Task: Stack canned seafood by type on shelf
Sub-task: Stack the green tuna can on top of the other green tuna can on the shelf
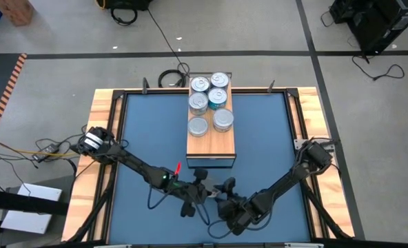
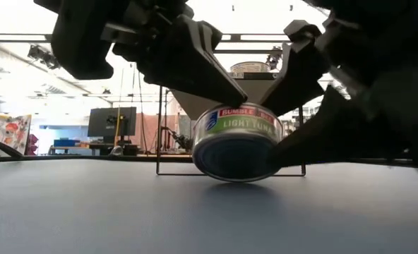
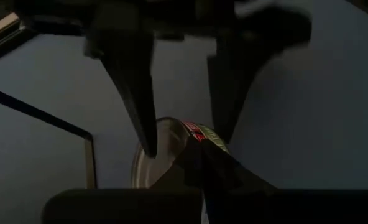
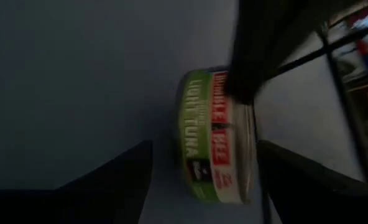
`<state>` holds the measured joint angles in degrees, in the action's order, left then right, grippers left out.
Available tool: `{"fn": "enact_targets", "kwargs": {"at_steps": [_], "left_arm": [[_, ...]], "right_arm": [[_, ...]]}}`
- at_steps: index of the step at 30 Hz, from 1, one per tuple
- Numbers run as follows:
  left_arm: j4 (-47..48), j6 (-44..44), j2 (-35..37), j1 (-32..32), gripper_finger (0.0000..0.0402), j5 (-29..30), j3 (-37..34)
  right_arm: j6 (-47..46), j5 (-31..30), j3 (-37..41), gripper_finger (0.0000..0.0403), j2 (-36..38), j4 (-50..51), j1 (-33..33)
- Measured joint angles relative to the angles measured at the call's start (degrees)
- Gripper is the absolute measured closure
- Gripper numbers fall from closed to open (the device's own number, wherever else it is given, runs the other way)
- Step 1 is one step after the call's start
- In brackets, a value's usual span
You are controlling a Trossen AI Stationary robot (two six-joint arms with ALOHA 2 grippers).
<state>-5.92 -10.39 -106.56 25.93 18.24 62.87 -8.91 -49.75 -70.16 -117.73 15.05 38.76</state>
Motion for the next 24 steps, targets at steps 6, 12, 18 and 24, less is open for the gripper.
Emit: {"fn": "enact_targets", "kwargs": {"at_steps": [6, 12, 18, 24], "left_arm": [[-0.58, 0.30, 0.02, 0.00, 0.0401, 0.00, 0.00], [-1.16, 0.56, 0.13, 0.00, 0.0401, 0.46, 0.02], [-1.53, 2.81, 0.15, 0.01, 0.0400, -0.16, 0.02], [-1.21, 3.52, 1.88, 0.98, 0.0378, -0.21, 0.02]], "right_arm": [[5.45, -6.58, -2.81, 0.0124, -3.25, -0.06, 0.72], [6.07, -9.21, -2.83, 0.0210, -2.60, -1.71, 1.76], [4.29, -9.09, -2.86, 0.0305, -2.60, -2.06, 2.16], [4.17, -9.23, -2.86, 0.0392, -2.49, -1.79, 2.10]]}}
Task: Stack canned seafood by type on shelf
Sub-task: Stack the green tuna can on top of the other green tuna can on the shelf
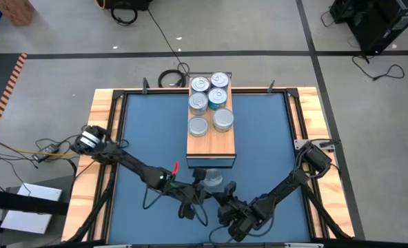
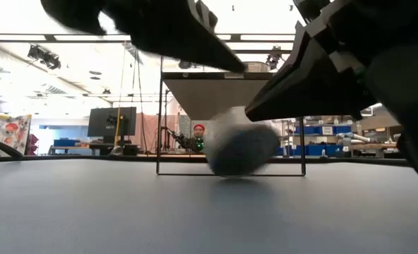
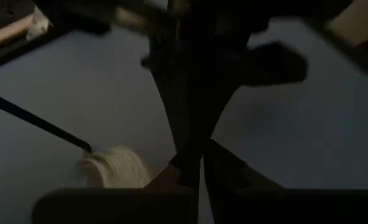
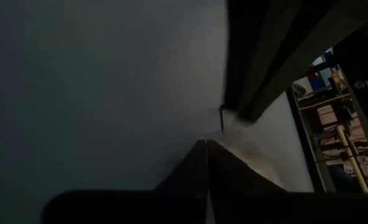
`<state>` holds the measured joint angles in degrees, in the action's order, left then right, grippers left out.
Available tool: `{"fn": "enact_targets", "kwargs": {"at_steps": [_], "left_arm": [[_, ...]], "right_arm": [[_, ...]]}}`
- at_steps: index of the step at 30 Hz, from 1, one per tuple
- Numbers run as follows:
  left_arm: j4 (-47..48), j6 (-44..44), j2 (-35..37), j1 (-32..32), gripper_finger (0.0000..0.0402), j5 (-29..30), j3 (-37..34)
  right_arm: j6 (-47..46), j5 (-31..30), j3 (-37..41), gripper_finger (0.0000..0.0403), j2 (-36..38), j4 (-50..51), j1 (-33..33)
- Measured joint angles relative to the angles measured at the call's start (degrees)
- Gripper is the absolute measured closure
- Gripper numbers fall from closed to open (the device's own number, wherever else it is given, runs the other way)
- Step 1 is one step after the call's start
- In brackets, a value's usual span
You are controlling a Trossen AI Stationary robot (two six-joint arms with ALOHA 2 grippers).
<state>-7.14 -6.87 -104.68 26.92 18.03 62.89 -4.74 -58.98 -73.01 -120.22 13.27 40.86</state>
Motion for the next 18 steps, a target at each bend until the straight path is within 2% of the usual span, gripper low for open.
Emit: {"fn": "enact_targets", "kwargs": {"at_steps": [2, 4, 11, 15, 18], "left_arm": [[0.79, 0.08, 1.67, 0.39, 0.0372, 0.06, 0.00], [2.49, -0.16, 2.98, 0.65, 0.0371, 0.24, 0.00], [6.06, 1.22, 3.49, 0.81, 0.0397, 1.27, -0.60], [6.27, 1.28, 3.36, 0.59, 0.0397, 5.71, -2.83], [5.87, 1.16, 3.36, -0.58, 0.0397, 6.42, -4.58]], "right_arm": [[0.30, 0.09, 0.00, 0.0400, 0.00, 0.07, 0.23], [0.29, 0.13, 0.00, 0.0391, 0.00, 0.62, 0.46], [-2.62, -1.20, 0.00, 0.0304, 0.00, 1.27, 0.47], [-7.87, -0.85, -0.01, 0.0258, 0.53, 4.17, -0.89], [-11.23, 3.89, -0.04, 0.0232, 0.98, 7.37, -2.83]]}}
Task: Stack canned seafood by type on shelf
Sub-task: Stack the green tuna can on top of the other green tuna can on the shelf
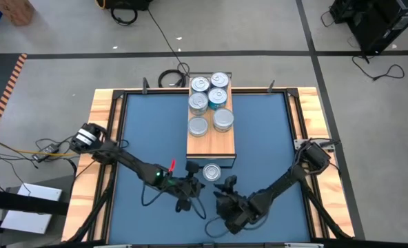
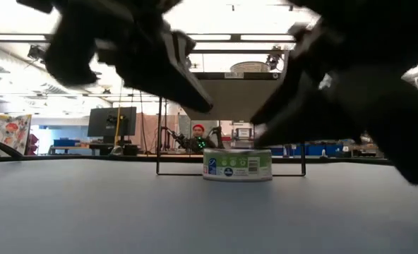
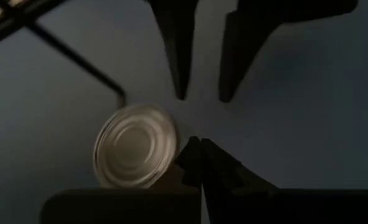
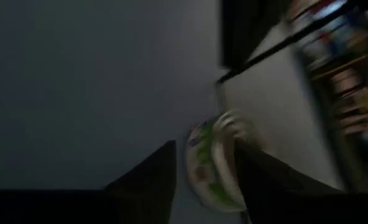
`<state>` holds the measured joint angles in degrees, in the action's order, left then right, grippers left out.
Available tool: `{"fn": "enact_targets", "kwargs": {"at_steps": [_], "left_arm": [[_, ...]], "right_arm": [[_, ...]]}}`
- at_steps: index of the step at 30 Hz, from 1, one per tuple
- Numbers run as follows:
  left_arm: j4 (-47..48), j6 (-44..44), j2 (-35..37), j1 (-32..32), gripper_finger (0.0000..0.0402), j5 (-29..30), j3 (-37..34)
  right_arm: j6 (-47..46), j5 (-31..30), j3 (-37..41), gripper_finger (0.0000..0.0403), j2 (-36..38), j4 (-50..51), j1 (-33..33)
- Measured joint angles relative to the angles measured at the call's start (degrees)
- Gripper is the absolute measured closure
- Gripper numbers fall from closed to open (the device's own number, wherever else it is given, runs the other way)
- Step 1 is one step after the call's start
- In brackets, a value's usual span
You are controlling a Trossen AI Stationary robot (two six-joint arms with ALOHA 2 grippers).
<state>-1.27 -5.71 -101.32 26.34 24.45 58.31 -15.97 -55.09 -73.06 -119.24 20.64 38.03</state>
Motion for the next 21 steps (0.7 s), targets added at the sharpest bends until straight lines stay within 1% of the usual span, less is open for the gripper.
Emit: {"fn": "enact_targets", "kwargs": {"at_steps": [3, 5, 6, 10, 14, 18, 21], "left_arm": [[-1.97, 0.01, -0.09, -1.70, 0.0398, -0.02, -1.94], [-3.97, -0.14, -0.09, -2.71, 0.0398, -0.71, -2.97], [-4.23, -0.18, -0.09, -3.10, 0.0398, -1.38, -3.18], [-3.49, -0.28, -0.33, -3.62, 0.0398, -2.41, -3.34], [-3.20, -0.70, -0.37, -3.13, 0.0398, -2.34, -3.42], [-3.03, -0.22, -0.37, -3.10, 0.0399, -2.19, -3.42], [-3.05, -0.11, -0.37, -2.70, 0.0399, -2.11, -3.42]], "right_arm": [[-1.21, 9.05, 0.06, 0.0219, -0.04, 2.38, -3.17], [-1.19, 12.66, 0.06, 0.0217, -0.22, 2.19, -5.14], [-1.19, 13.18, 0.06, 0.0217, -0.24, 2.24, -5.89], [-0.52, 12.41, 0.06, 0.0217, -0.26, 2.19, -7.25], [-0.01, 11.07, 0.06, 0.0216, 0.48, 2.51, -6.15], [0.05, 7.43, 0.06, 0.0219, 1.85, 2.37, -5.28], [-0.03, 8.36, 0.06, 0.0227, 2.27, 2.52, -7.34]]}}
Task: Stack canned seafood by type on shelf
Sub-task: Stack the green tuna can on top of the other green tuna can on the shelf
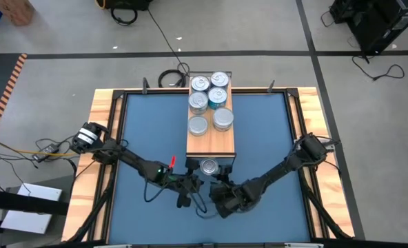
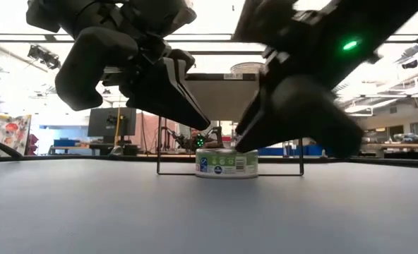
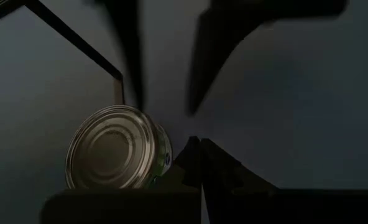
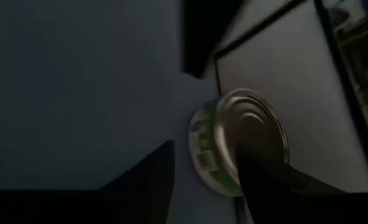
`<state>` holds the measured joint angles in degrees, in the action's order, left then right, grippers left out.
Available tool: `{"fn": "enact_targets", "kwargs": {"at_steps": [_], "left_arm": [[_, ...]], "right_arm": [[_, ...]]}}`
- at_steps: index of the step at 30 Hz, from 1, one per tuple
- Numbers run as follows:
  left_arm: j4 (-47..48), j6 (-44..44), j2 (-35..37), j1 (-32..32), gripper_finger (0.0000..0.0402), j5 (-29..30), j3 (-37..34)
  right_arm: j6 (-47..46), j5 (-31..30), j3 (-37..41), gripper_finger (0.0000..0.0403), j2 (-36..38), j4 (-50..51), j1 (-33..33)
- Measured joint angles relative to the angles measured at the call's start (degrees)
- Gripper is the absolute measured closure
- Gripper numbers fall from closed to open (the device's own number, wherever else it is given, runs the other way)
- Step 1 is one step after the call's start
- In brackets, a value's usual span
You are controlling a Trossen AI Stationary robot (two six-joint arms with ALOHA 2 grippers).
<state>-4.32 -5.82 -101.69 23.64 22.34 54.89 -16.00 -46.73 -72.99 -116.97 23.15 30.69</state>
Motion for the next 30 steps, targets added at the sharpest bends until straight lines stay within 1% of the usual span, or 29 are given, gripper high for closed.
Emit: {"fn": "enact_targets", "kwargs": {"at_steps": [2, 4, 8, 11, 12, 14, 16, 19, 21, 26, 28, 30], "left_arm": [[0.00, 0.08, 0.00, 0.28, 0.0399, 0.13, 0.00], [0.02, 0.23, 0.00, 0.66, 0.0399, 0.47, 0.00], [0.10, 0.32, 0.00, 1.42, 0.0399, 0.64, 0.00], [0.02, 0.35, 0.00, 1.73, 0.0399, 0.63, 0.00], [0.02, 0.35, 0.00, 1.87, 0.0399, 0.65, 0.00], [0.00, 0.35, 0.00, 1.98, 0.0399, 0.63, 0.00], [-0.10, 0.47, 0.00, 2.03, 0.0399, 0.63, 0.00], [-0.01, 1.22, 0.00, 2.03, 0.0399, 0.35, 0.00], [0.15, 1.61, 0.00, 2.12, 0.0399, 0.49, 0.00], [-0.20, 2.70, 0.00, 2.68, 0.0399, 1.24, 0.02], [-0.21, 3.29, 0.00, 3.05, 0.0399, 1.91, 0.02], [-0.22, 3.27, 0.00, 3.37, 0.0399, 2.86, 0.02]], "right_arm": [[-0.31, 2.68, 0.00, 0.0240, 0.00, 0.32, -2.01], [-0.36, 5.85, 0.00, 0.0262, 0.00, 0.48, -3.88], [-0.29, 9.22, -0.03, 0.0327, 0.00, 0.29, -5.87], [-0.40, 14.40, -0.30, 0.0378, 0.43, -0.05, -6.78], [-0.36, 15.61, -0.35, 0.0389, 0.48, -0.11, -6.81], [-0.04, 17.51, -0.31, 0.0394, 1.02, -0.03, -6.70], [-0.28, 21.35, -0.26, 0.0385, 1.84, 0.09, -6.29], [-2.14, 33.11, 0.22, 0.0372, 2.88, 1.93, -5.42], [-3.68, 38.25, 0.24, 0.0369, 3.75, 1.48, -4.63], [-4.69, 37.80, 0.12, 0.0371, 5.74, 1.79, -1.25], [-6.32, 35.63, 0.13, 0.0371, 6.98, 1.83, 0.24], [-7.77, 31.82, 0.08, 0.0369, 8.48, 1.85, 1.45]]}}
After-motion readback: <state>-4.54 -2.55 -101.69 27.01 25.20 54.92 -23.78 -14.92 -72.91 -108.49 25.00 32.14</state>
